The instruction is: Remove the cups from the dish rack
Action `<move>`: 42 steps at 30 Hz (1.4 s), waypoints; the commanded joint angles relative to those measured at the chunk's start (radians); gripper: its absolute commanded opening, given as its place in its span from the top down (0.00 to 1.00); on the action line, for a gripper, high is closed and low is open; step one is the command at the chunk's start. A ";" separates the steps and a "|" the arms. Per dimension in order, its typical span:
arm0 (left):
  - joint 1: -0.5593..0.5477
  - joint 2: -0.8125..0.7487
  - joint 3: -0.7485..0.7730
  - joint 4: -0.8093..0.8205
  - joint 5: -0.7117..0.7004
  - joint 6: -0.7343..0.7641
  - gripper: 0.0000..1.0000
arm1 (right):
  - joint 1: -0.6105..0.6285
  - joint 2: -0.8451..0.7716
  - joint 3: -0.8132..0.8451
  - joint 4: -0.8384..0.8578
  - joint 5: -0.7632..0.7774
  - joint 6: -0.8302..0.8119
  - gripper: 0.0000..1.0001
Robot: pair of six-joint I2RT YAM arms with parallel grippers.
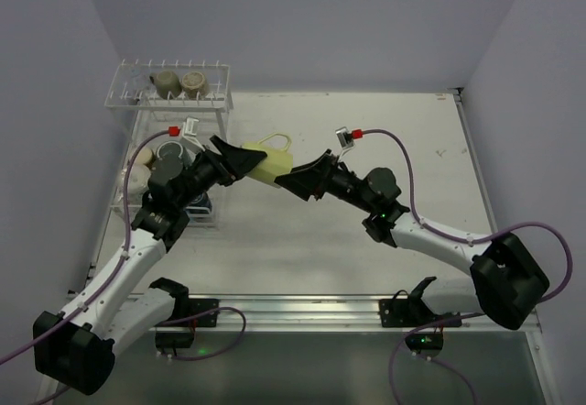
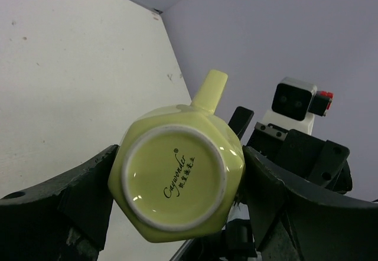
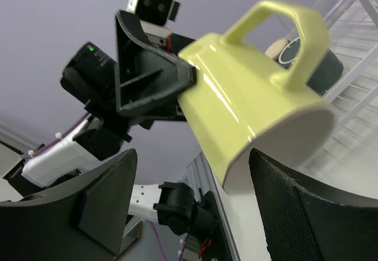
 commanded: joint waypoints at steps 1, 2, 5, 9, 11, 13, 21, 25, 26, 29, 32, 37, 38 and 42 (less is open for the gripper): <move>-0.017 -0.019 -0.029 0.206 0.090 -0.094 0.73 | 0.008 0.022 0.058 0.098 0.018 -0.002 0.22; -0.021 -0.027 -0.036 0.214 0.089 -0.097 0.73 | 0.008 0.027 0.061 0.103 0.023 -0.002 0.24; -0.040 -0.044 -0.055 0.239 0.072 -0.119 0.72 | 0.014 0.053 0.084 0.112 0.015 0.013 0.37; -0.066 -0.050 -0.084 0.279 0.041 -0.148 0.70 | 0.034 0.088 0.081 0.192 0.015 0.052 0.50; -0.086 -0.057 -0.104 0.312 0.021 -0.168 0.65 | 0.044 0.102 0.072 0.244 0.016 0.076 0.53; -0.099 -0.061 -0.110 0.315 0.006 -0.168 0.56 | 0.046 0.120 0.064 0.297 0.020 0.102 0.64; -0.113 -0.100 0.020 0.001 -0.074 0.097 0.00 | 0.043 0.003 0.001 0.180 0.072 0.023 1.00; -0.113 -0.123 0.109 -0.212 -0.202 0.295 0.00 | 0.028 -0.093 0.025 -0.112 0.079 -0.088 1.00; -0.113 -0.133 0.137 -0.248 -0.230 0.323 0.00 | 0.018 -0.129 0.033 -0.168 0.081 -0.101 1.00; -0.113 -0.156 0.184 -0.367 -0.342 0.435 0.00 | -0.035 -0.172 0.108 -0.448 0.070 -0.204 1.00; -0.113 -0.194 0.186 -0.444 -0.385 0.545 0.00 | -0.155 -0.160 0.264 -0.846 0.082 -0.342 1.00; -0.113 -0.242 0.113 -0.483 -0.365 0.654 0.00 | -0.353 -0.006 0.505 -1.294 0.260 -0.557 1.00; -0.113 -0.242 0.096 -0.486 -0.362 0.668 0.00 | -0.364 0.030 0.545 -1.354 0.326 -0.583 1.00; -0.113 -0.228 0.114 -0.555 -0.301 0.748 0.00 | -0.443 0.201 0.740 -1.491 0.477 -0.664 1.00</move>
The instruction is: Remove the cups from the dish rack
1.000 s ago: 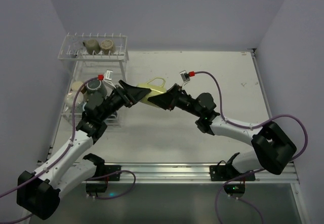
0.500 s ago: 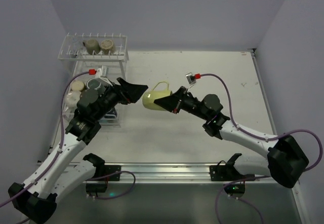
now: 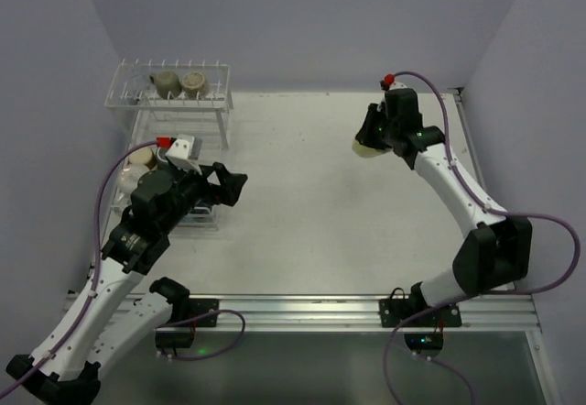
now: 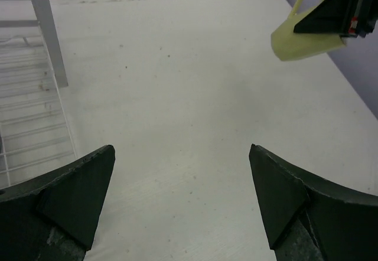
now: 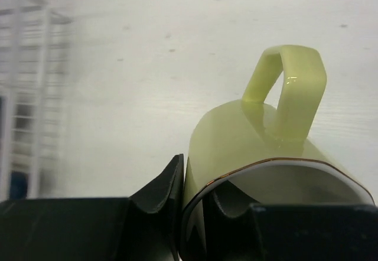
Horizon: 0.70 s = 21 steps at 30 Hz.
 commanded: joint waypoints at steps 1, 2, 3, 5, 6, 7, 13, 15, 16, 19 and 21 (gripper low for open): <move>0.002 0.005 0.004 -0.089 0.011 0.130 0.00 | -0.077 0.147 0.161 -0.230 0.153 -0.157 1.00; 0.002 -0.013 -0.007 -0.090 -0.008 0.135 0.00 | -0.093 0.186 0.190 -0.245 0.148 -0.166 1.00; 0.002 -0.025 -0.022 -0.085 -0.020 0.129 0.00 | -0.103 0.225 0.258 -0.264 0.156 -0.175 1.00; 0.002 -0.067 -0.073 -0.045 -0.022 0.126 0.00 | -0.108 0.333 0.323 -0.310 0.190 -0.218 1.00; 0.002 -0.076 -0.082 -0.039 -0.046 0.126 0.00 | -0.110 0.370 0.393 -0.352 0.193 -0.229 1.00; 0.002 -0.078 -0.082 -0.042 -0.049 0.126 0.00 | -0.111 0.403 0.429 -0.376 0.202 -0.246 1.00; 0.004 -0.075 -0.088 -0.045 -0.045 0.120 0.00 | -0.111 0.568 0.514 -0.413 0.249 -0.286 1.00; 0.004 -0.071 -0.088 -0.048 -0.045 0.120 0.00 | -0.111 0.599 0.517 -0.411 0.251 -0.293 1.00; 0.004 -0.071 -0.088 -0.047 -0.048 0.120 0.00 | -0.113 0.608 0.518 -0.411 0.252 -0.295 1.00; 0.005 -0.070 -0.088 -0.048 -0.055 0.120 0.00 | -0.114 0.638 0.523 -0.400 0.259 -0.303 1.00; 0.007 -0.068 -0.090 -0.048 -0.060 0.117 0.00 | -0.114 0.646 0.518 -0.397 0.259 -0.303 1.00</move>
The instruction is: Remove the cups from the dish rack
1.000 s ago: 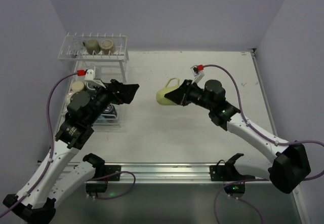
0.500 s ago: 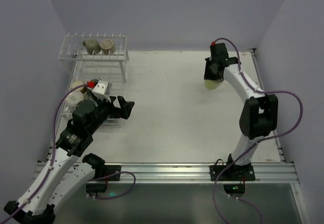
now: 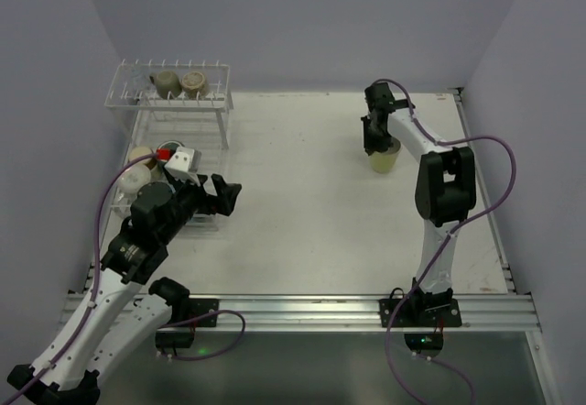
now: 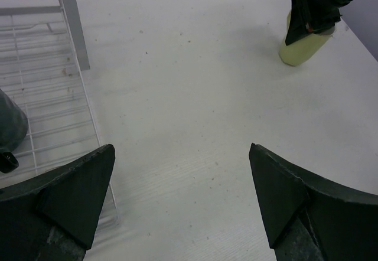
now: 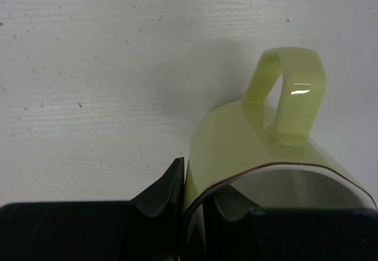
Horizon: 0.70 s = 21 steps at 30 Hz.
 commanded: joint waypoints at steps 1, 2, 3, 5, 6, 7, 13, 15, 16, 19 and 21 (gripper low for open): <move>0.010 0.003 -0.007 0.007 -0.022 0.026 0.00 | -0.001 -0.011 0.053 0.011 0.031 -0.045 1.00; 0.011 0.006 -0.007 0.008 -0.023 0.024 0.00 | -0.001 -0.015 0.043 0.021 0.028 -0.045 1.00; 0.014 0.008 -0.007 0.008 -0.023 0.024 0.00 | -0.002 -0.018 0.031 0.031 0.026 -0.042 0.97; 0.017 0.020 -0.005 0.008 -0.028 0.024 0.00 | -0.001 -0.035 0.022 0.037 0.026 -0.040 0.73; 0.019 0.025 -0.005 0.008 -0.032 0.024 0.00 | -0.001 -0.044 0.013 0.044 0.028 -0.039 0.66; 0.020 0.035 0.001 0.007 -0.042 0.023 0.00 | -0.001 -0.064 0.008 0.045 0.032 -0.040 0.60; 0.020 0.083 0.053 -0.004 -0.075 -0.003 0.00 | -0.001 -0.201 -0.059 0.093 0.019 -0.017 0.34; 0.020 0.103 0.081 -0.018 -0.088 -0.020 0.00 | -0.001 -0.269 -0.088 0.106 0.017 -0.003 0.28; 0.020 0.121 0.114 -0.021 -0.110 -0.029 0.00 | -0.001 -0.300 -0.107 0.120 0.014 0.015 0.23; 0.020 0.182 0.204 -0.029 -0.160 -0.063 0.00 | 0.001 -0.455 -0.211 0.206 -0.044 0.059 0.16; 0.020 0.227 0.272 -0.051 -0.203 -0.086 0.00 | 0.009 -0.594 -0.324 0.308 -0.131 0.101 0.15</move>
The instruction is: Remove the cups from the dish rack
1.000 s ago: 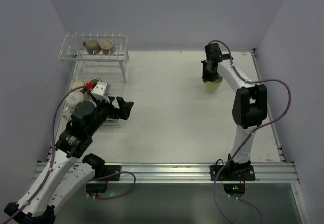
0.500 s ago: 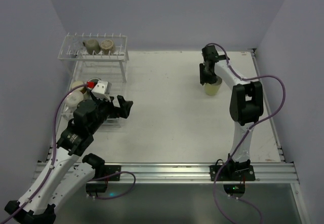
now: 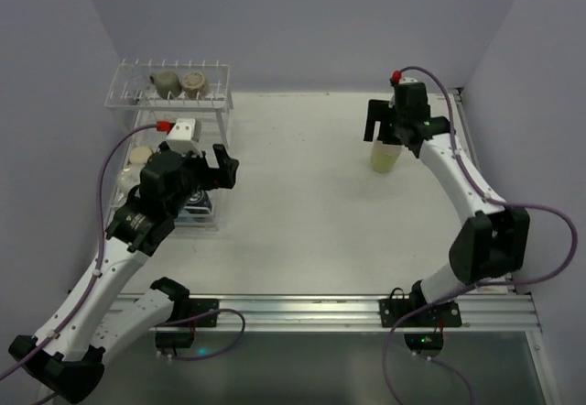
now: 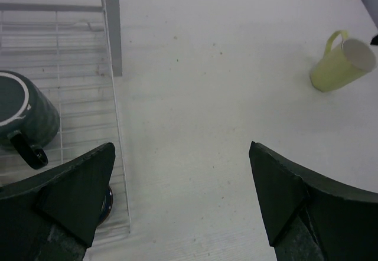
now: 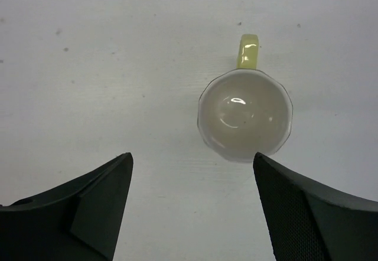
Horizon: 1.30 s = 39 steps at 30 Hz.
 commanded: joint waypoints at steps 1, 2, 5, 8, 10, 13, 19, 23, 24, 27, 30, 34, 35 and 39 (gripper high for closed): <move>0.007 0.083 0.189 -0.002 -0.127 -0.050 0.00 | 0.012 -0.231 -0.135 0.179 -0.129 0.080 0.14; 0.007 0.106 0.223 -0.002 -0.142 -0.051 0.00 | 0.019 -0.280 -0.233 0.230 -0.171 0.093 0.14; 0.007 0.206 0.369 0.003 -0.233 -0.044 0.00 | 0.058 -0.442 -0.365 0.389 -0.295 0.152 0.15; 0.009 0.341 0.535 -0.022 -0.322 -0.025 0.00 | 0.107 -0.539 -0.508 0.488 -0.364 0.190 0.17; 0.018 0.452 0.656 -0.049 -0.363 -0.001 0.00 | 0.142 -0.572 -0.582 0.532 -0.370 0.213 0.20; 0.062 0.600 0.806 -0.128 -0.360 0.002 0.03 | 0.171 -0.601 -0.630 0.563 -0.413 0.244 0.25; 0.156 0.779 0.960 -0.186 -0.350 -0.005 0.11 | 0.191 -0.621 -0.647 0.580 -0.435 0.245 0.29; 0.185 0.852 1.014 -0.232 -0.362 -0.008 0.15 | 0.191 -0.625 -0.656 0.584 -0.435 0.247 0.29; 0.191 0.875 1.029 -0.244 -0.357 -0.008 0.15 | 0.191 -0.621 -0.656 0.586 -0.442 0.248 0.29; 0.199 0.905 1.046 -0.249 -0.379 -0.004 0.18 | 0.191 -0.615 -0.659 0.597 -0.456 0.256 0.29; 0.217 0.947 1.061 -0.260 -0.380 -0.007 0.19 | 0.193 -0.608 -0.662 0.600 -0.464 0.256 0.29; 0.234 0.967 1.063 -0.255 -0.395 -0.015 0.20 | 0.193 -0.601 -0.664 0.600 -0.465 0.258 0.29; 0.237 0.970 1.061 -0.248 -0.400 -0.016 0.21 | 0.191 -0.601 -0.664 0.600 -0.467 0.258 0.29; 0.250 1.010 1.090 -0.250 -0.403 -0.016 0.22 | 0.193 -0.589 -0.662 0.600 -0.467 0.256 0.29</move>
